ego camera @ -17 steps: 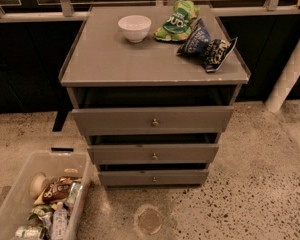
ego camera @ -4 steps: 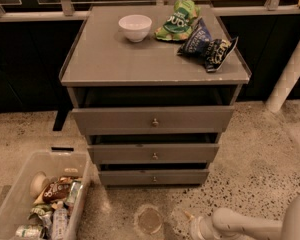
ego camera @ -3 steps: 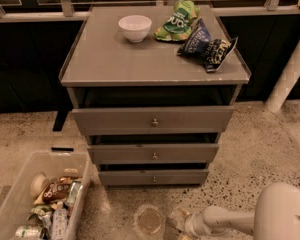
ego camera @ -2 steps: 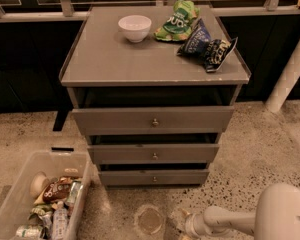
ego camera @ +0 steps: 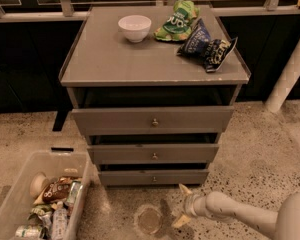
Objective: Open bottom drawer
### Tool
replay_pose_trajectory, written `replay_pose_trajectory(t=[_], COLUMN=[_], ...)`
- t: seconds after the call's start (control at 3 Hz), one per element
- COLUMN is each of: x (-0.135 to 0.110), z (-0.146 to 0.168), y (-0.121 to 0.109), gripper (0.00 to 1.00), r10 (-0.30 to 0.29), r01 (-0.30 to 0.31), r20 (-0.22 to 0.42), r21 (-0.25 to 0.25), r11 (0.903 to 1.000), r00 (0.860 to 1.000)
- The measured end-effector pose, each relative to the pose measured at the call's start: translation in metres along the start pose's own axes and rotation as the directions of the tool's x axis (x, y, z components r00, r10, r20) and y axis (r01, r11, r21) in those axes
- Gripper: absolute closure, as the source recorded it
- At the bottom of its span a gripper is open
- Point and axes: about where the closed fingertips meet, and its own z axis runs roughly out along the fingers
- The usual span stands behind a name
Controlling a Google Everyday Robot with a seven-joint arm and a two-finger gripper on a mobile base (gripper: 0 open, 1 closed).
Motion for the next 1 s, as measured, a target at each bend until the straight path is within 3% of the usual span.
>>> replay_pose_trajectory(t=[0.33, 0.67, 1.0], x=[-0.027, -0.027, -0.030], z=[-0.012, -0.012, 0.007], y=[-0.052, -0.052, -0.073], gripper=[0.00, 0.00, 0.00], r10=[-0.014, -0.014, -0.023], r01=[0.013, 0.013, 0.025], r20=[0.007, 0.007, -0.015], r21=[0.087, 0.087, 0.136], r11=[0.9961, 0.9961, 0.9905], r00=[1.000, 1.000, 1.000])
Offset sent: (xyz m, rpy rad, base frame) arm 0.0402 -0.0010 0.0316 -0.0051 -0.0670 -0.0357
